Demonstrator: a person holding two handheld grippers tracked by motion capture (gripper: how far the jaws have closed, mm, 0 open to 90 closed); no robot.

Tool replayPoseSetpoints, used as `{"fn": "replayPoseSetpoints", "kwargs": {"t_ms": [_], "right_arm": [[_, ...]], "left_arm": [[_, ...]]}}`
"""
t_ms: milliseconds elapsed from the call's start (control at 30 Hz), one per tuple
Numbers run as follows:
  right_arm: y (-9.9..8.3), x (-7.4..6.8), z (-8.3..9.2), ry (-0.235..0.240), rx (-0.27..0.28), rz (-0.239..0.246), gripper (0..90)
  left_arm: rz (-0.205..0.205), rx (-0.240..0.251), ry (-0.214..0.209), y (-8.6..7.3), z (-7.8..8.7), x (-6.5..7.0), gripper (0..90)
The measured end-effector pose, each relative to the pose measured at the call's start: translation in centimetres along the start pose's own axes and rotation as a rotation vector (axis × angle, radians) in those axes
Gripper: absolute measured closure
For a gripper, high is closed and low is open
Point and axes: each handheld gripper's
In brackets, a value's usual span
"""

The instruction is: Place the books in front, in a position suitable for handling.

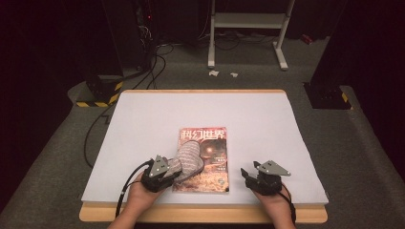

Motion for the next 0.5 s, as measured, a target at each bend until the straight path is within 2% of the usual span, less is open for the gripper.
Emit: {"fn": "replayPoseSetpoints", "kwargs": {"t_ms": [233, 367, 500], "right_arm": [[0.0, 0.3, 0.0, 0.0, -0.001, -0.015, 41.2], [-0.1, 0.7, 0.1, -0.004, 0.0, -0.024, 41.2], [-0.1, 0.9, 0.1, -0.01, 0.0, -0.032, 41.2]], "left_arm": [[-0.044, -0.04, -0.015, 0.0, -1.2, 1.2, 68.0], [-0.047, -0.038, -0.04, 0.3, -2.0, 2.0, 68.0], [-0.061, -0.04, -0.047, 0.6, -2.6, 2.8, 67.6]]}}
Point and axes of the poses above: each handheld gripper's, and its own axes: z roughly backward along the jaws, y roughly out of its top, x roughly to its right, and after that the axes turned 11 degrees about -y, right-handed
